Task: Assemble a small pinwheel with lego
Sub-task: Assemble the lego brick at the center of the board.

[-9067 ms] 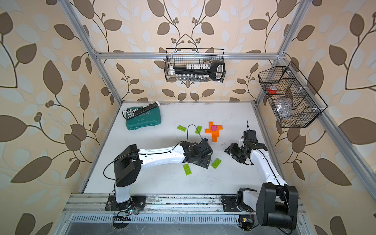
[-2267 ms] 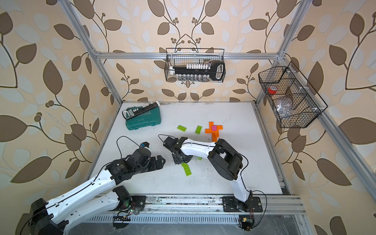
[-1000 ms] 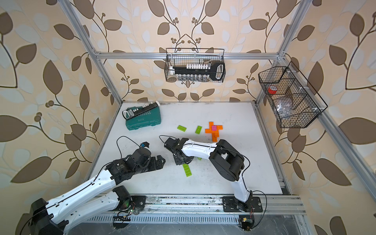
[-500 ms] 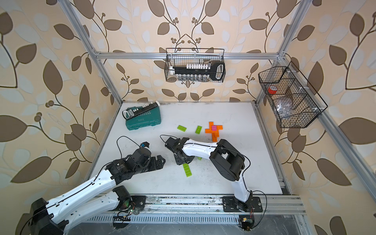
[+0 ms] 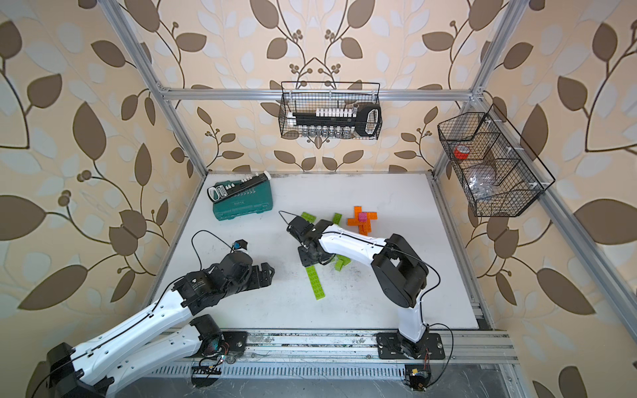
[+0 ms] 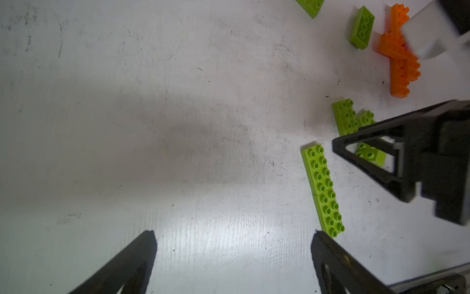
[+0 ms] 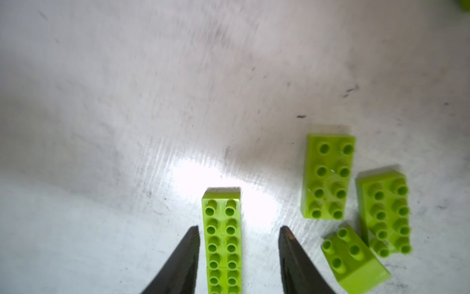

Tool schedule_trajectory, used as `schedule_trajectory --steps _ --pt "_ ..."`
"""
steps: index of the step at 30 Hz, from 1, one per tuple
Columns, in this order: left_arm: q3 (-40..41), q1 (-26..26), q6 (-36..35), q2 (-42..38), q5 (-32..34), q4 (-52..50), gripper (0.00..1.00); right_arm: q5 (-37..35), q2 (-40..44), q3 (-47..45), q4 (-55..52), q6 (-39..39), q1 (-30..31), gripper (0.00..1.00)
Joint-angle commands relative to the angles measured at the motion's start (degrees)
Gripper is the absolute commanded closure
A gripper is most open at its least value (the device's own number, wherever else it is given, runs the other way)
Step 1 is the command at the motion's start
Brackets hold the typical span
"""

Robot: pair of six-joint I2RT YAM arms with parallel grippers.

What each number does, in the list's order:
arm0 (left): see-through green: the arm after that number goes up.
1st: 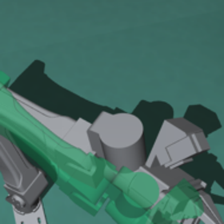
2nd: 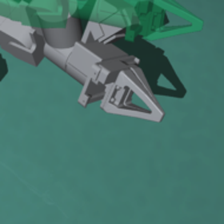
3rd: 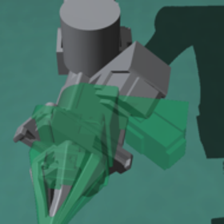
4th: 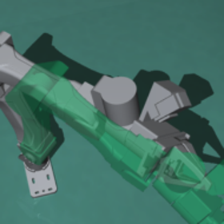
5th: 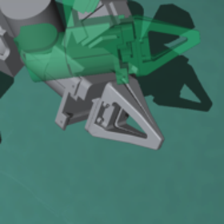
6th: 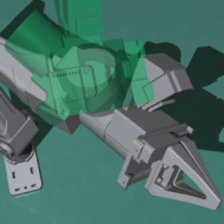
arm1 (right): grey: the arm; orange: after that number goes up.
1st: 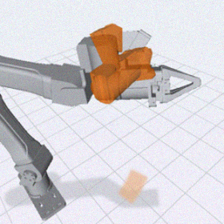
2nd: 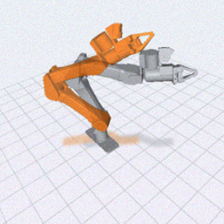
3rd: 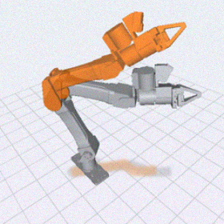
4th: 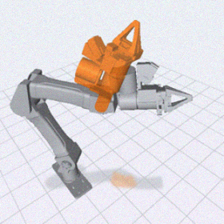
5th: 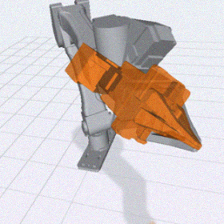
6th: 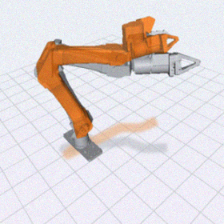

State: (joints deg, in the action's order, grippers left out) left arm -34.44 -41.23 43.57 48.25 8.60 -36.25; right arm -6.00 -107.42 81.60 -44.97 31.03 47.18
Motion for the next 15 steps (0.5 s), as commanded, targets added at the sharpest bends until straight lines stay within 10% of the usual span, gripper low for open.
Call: schedule_trajectory --steps 1,15 --pt "-4.7 -0.08 -4.7 7.3 -1.44 5.14 0.07 2.26 2.3 -0.71 -2.89 -3.63 -3.05 0.6" --pt "-12.89 4.69 -4.35 33.42 -21.88 30.46 0.14 4.03 -5.94 5.25 -9.95 -8.91 -7.72 0.72"
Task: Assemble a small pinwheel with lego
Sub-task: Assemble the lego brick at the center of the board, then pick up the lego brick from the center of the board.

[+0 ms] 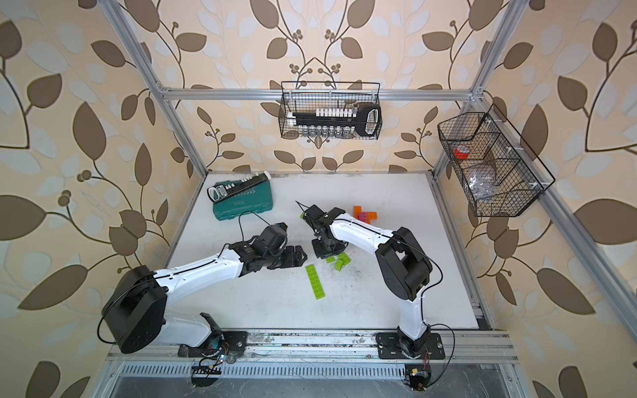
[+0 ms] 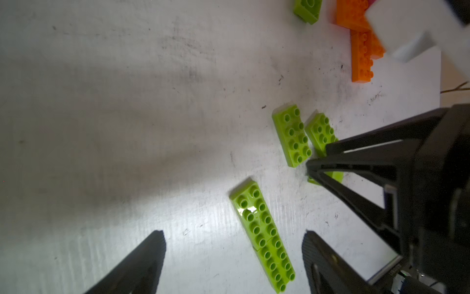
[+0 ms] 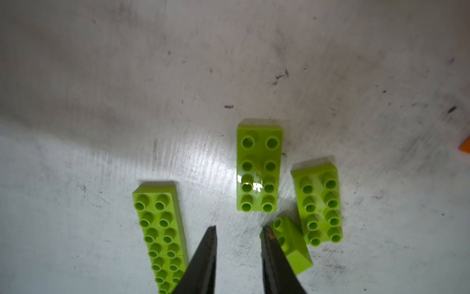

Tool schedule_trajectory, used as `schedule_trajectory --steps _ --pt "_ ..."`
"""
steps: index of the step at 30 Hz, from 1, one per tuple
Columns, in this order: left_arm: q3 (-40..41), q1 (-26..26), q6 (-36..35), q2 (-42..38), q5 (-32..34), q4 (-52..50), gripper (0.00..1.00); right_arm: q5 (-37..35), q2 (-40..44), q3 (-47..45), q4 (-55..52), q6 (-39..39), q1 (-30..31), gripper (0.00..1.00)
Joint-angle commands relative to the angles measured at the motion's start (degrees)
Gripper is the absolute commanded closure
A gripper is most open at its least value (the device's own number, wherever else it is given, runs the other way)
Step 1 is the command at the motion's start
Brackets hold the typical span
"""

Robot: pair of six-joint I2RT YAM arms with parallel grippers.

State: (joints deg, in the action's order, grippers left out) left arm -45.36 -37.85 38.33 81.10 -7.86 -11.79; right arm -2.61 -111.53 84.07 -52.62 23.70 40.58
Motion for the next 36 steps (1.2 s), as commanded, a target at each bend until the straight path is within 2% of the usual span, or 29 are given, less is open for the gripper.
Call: schedule_trajectory --steps 1,7,18,36 --pt "-1.94 1.55 0.97 0.8 -5.87 6.2 0.14 0.55 -2.46 3.28 -2.53 -1.65 -1.24 0.72" --pt "-0.58 2.68 0.61 -0.27 -5.77 5.39 0.13 -0.8 -5.12 5.41 -3.53 -2.23 -1.47 0.74" --pt "2.21 6.52 1.23 -2.79 -8.25 6.52 0.12 0.86 -7.56 6.7 -3.23 -2.44 -1.78 0.83" --pt "3.13 7.1 0.87 -3.66 -8.18 5.99 0.12 1.13 -9.9 6.72 -3.53 -2.77 -1.82 0.9"
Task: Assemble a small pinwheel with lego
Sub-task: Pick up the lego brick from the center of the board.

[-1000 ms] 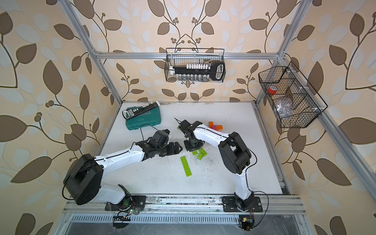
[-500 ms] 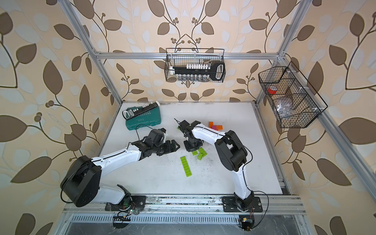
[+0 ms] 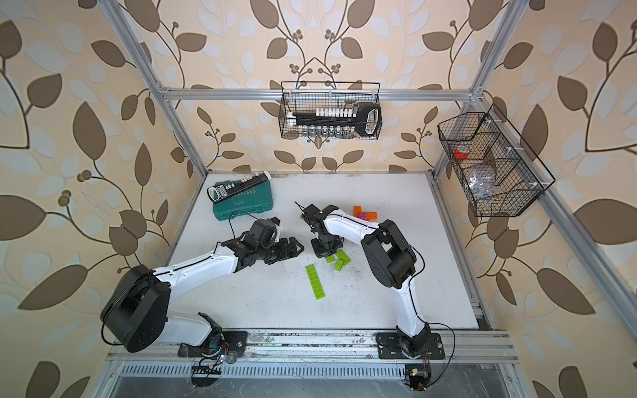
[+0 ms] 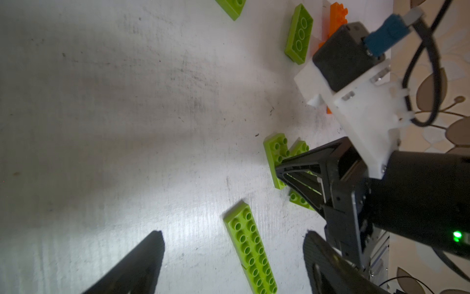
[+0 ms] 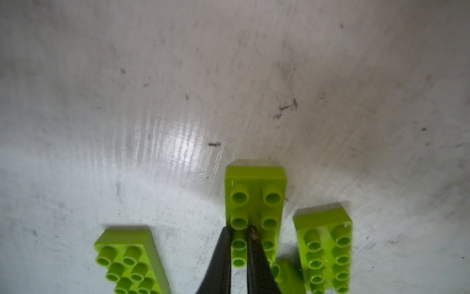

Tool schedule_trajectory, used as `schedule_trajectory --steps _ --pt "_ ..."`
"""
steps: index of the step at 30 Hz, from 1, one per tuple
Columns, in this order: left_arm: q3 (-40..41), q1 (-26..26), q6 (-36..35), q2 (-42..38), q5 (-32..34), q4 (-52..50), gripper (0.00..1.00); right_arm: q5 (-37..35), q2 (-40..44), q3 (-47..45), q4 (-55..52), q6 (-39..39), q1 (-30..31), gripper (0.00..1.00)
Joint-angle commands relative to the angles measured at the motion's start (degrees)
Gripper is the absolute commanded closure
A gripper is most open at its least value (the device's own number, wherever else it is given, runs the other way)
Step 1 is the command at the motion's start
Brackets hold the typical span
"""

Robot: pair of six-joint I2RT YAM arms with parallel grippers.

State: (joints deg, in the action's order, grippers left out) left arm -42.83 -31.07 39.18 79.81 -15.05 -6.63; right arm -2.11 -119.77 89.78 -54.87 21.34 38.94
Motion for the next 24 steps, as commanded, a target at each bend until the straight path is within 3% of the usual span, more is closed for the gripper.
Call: schedule_trajectory --steps 1,12,17,21,24 --pt "0.64 0.33 0.02 -2.38 -1.01 0.83 0.12 0.64 -1.7 0.93 -1.24 -0.31 -0.18 0.91" --pt "0.67 -0.07 0.04 -3.86 -0.3 -1.5 0.12 0.69 -0.02 -0.73 -0.59 0.46 0.07 0.95" --pt "0.86 -5.48 0.55 -7.63 5.9 -6.44 0.12 1.34 3.39 -2.82 0.16 1.36 1.34 0.95" --pt "7.53 -9.43 6.39 -11.26 5.91 -1.64 0.12 0.91 6.92 -5.69 -0.01 2.5 3.22 0.95" --pt "11.0 -14.55 9.38 -13.13 9.6 -0.74 0.11 0.91 10.05 -8.84 0.59 3.92 4.42 0.95"
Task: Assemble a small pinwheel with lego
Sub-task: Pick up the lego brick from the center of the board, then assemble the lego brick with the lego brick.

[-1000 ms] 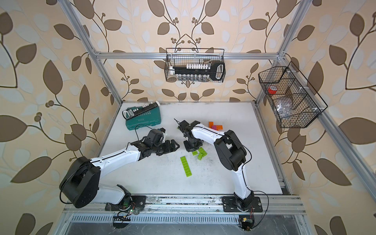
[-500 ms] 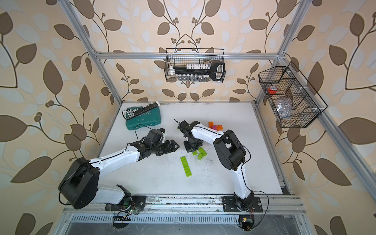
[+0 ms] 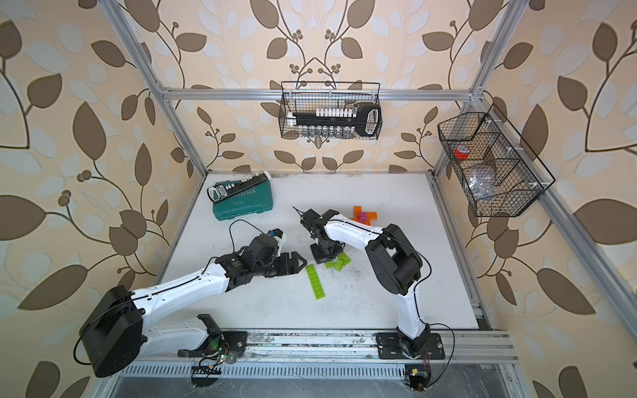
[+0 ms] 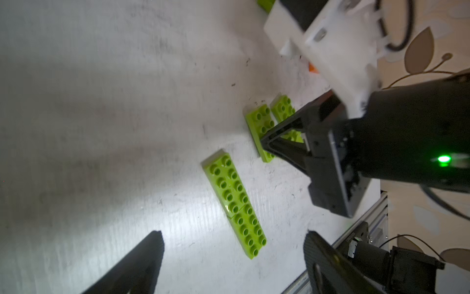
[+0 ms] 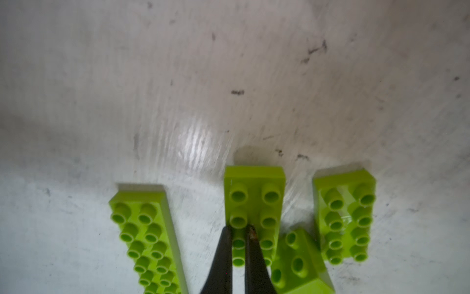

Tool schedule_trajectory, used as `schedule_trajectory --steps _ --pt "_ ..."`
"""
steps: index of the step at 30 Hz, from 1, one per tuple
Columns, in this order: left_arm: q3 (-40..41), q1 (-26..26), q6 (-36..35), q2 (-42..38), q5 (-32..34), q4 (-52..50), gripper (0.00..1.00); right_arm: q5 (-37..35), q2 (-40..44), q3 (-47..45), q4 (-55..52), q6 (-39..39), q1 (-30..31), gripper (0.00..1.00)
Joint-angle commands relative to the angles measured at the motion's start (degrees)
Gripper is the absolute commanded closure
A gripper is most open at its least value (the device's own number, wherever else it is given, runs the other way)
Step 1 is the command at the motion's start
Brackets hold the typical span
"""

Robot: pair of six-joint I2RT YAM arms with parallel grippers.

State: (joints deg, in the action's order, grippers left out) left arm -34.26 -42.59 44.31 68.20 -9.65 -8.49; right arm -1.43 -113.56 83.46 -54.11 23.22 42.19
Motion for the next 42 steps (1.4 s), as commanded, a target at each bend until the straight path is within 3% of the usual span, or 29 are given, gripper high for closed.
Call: schedule_trajectory --steps 1,5,12,18,25,42 --pt "3.01 -4.33 5.98 -1.79 5.13 1.07 0.11 0.28 4.81 -3.31 -0.12 2.45 1.6 0.95" --pt "6.75 -7.66 9.77 -3.42 6.51 4.1 0.11 0.89 7.49 -5.12 -0.25 4.14 4.34 0.95" --pt "13.91 -7.6 15.25 -6.95 5.43 13.67 0.1 1.58 8.24 -6.12 -0.53 7.29 8.57 0.95" --pt "18.91 -2.24 17.51 -9.41 0.68 19.71 0.1 1.29 6.79 -5.76 0.09 9.53 11.53 0.95" --pt "19.15 1.87 15.64 -13.42 -1.99 15.95 0.11 1.31 6.34 -6.47 0.69 10.7 11.93 0.96" --pt "19.26 2.16 15.54 -11.08 -3.08 17.9 0.11 0.46 4.13 -7.86 1.58 10.55 12.14 0.97"
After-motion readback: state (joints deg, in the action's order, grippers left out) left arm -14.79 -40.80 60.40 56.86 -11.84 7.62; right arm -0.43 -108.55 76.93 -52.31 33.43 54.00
